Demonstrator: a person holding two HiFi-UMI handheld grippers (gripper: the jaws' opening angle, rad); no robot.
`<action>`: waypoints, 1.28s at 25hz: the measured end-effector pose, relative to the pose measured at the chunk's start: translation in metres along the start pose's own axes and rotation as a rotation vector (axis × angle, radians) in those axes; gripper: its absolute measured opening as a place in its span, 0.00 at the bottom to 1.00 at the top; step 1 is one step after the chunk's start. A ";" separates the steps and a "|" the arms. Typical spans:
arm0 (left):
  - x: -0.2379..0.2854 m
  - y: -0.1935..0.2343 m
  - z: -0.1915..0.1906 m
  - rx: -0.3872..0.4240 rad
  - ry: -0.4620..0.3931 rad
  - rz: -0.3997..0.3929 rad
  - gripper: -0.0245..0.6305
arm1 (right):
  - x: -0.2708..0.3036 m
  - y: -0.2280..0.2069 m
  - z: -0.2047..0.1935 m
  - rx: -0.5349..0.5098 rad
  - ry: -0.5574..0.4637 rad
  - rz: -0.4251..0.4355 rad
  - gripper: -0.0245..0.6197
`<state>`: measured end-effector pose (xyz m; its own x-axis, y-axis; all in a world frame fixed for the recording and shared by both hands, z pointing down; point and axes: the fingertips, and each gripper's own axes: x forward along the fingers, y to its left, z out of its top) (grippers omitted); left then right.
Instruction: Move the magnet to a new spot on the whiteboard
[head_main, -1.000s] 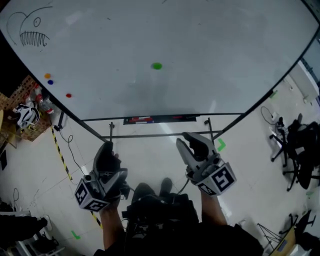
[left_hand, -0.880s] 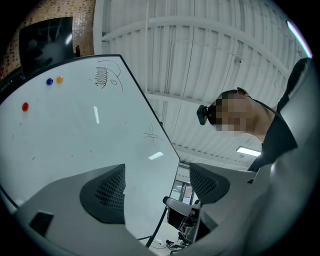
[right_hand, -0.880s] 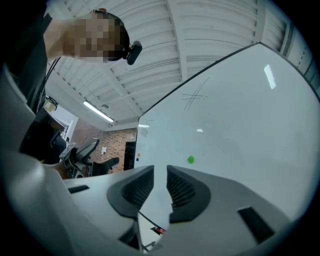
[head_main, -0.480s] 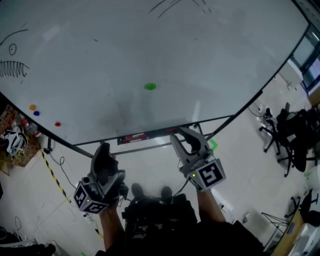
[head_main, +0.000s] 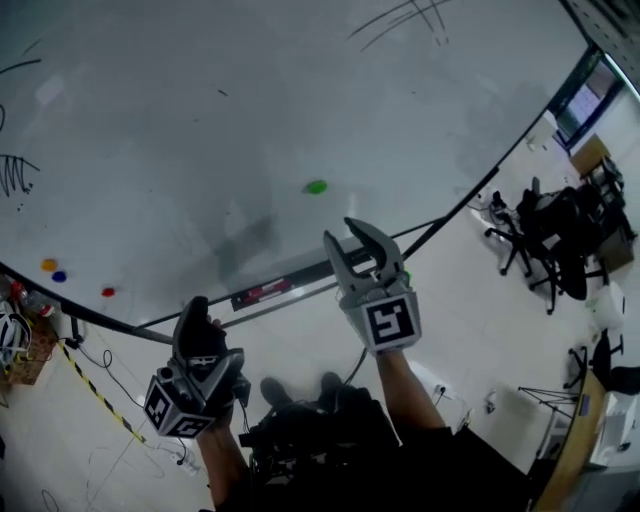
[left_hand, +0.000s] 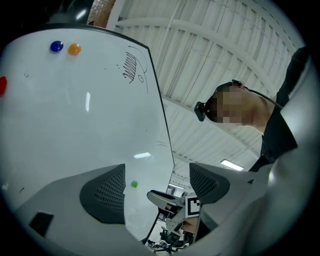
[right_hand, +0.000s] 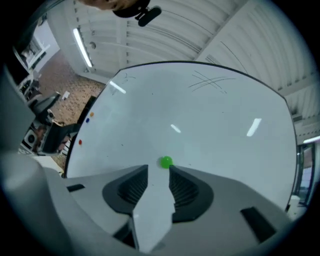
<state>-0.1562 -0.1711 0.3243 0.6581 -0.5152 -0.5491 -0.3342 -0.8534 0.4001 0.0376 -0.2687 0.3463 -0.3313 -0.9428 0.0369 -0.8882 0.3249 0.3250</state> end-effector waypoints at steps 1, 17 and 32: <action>-0.003 0.002 0.001 -0.016 0.002 -0.002 0.65 | 0.008 -0.002 0.001 -0.019 0.010 -0.026 0.31; 0.001 -0.008 0.019 0.090 -0.020 0.062 0.65 | 0.070 -0.013 0.009 -0.257 0.005 -0.164 0.31; 0.012 -0.012 0.007 0.092 0.000 0.064 0.65 | 0.066 -0.008 0.008 -0.171 -0.024 -0.057 0.27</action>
<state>-0.1491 -0.1676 0.3082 0.6338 -0.5688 -0.5242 -0.4358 -0.8225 0.3655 0.0208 -0.3326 0.3389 -0.2917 -0.9565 -0.0079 -0.8393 0.2520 0.4817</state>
